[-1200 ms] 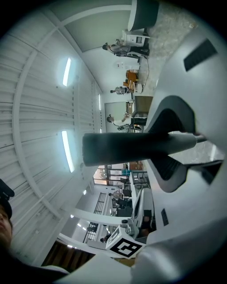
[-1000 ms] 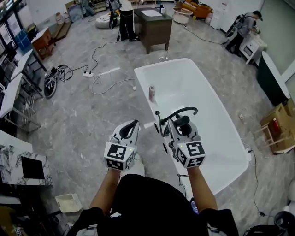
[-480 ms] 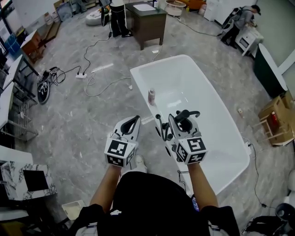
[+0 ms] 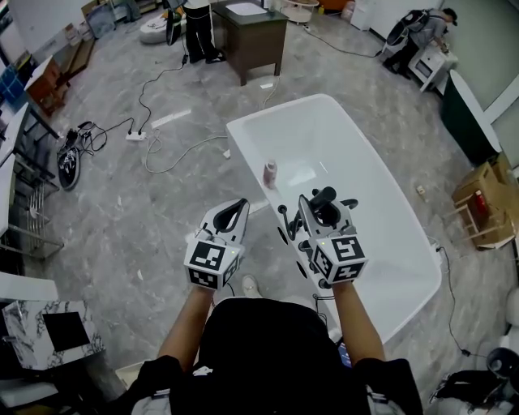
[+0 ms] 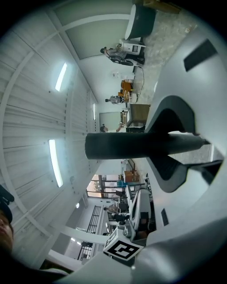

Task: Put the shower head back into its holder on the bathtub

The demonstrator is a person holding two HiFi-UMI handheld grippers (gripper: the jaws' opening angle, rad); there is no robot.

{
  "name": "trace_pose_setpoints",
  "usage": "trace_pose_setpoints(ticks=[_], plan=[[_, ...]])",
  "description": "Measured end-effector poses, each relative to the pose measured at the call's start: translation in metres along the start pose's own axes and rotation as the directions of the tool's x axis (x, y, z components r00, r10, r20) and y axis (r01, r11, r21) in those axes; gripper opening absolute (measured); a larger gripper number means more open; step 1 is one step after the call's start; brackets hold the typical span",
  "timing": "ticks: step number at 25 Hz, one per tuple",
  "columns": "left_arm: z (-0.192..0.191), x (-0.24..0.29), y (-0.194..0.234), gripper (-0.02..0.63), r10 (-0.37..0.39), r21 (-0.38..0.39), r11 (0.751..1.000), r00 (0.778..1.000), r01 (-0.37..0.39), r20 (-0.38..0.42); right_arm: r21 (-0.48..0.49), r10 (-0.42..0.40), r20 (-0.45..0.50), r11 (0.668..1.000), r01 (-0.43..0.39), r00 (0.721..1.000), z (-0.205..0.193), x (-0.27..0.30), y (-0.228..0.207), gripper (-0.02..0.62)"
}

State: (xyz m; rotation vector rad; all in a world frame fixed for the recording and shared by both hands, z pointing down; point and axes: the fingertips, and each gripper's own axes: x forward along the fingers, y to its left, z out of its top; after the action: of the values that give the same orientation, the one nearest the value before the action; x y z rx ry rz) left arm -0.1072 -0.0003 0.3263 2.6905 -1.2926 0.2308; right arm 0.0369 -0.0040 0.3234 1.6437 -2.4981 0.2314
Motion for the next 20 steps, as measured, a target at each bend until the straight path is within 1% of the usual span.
trace_pose_setpoints(ticks=[5,11,15,20], plan=[[-0.011,0.009,0.018,0.014,-0.01,-0.009,1.0,1.0,0.01,-0.016,-0.004,-0.013,-0.01,1.0,0.013,1.0,-0.006,0.021,-0.001,0.137],[-0.02,0.033,0.024,0.014,-0.03,-0.02,0.999,0.998,0.029,-0.048,-0.001,-0.023,-0.015,1.0,0.023,1.0,-0.005,0.041,-0.017,0.137],[-0.018,0.056,0.025,0.014,-0.033,-0.02,0.999,0.998,0.032,-0.056,0.011,-0.017,-0.022,1.0,0.017,1.0,-0.006,0.054,-0.034,0.137],[-0.007,0.085,0.031,0.014,-0.023,-0.023,0.999,0.998,0.022,-0.052,0.006,0.01,-0.04,1.0,-0.009,0.999,-0.005,0.079,-0.051,0.137]])
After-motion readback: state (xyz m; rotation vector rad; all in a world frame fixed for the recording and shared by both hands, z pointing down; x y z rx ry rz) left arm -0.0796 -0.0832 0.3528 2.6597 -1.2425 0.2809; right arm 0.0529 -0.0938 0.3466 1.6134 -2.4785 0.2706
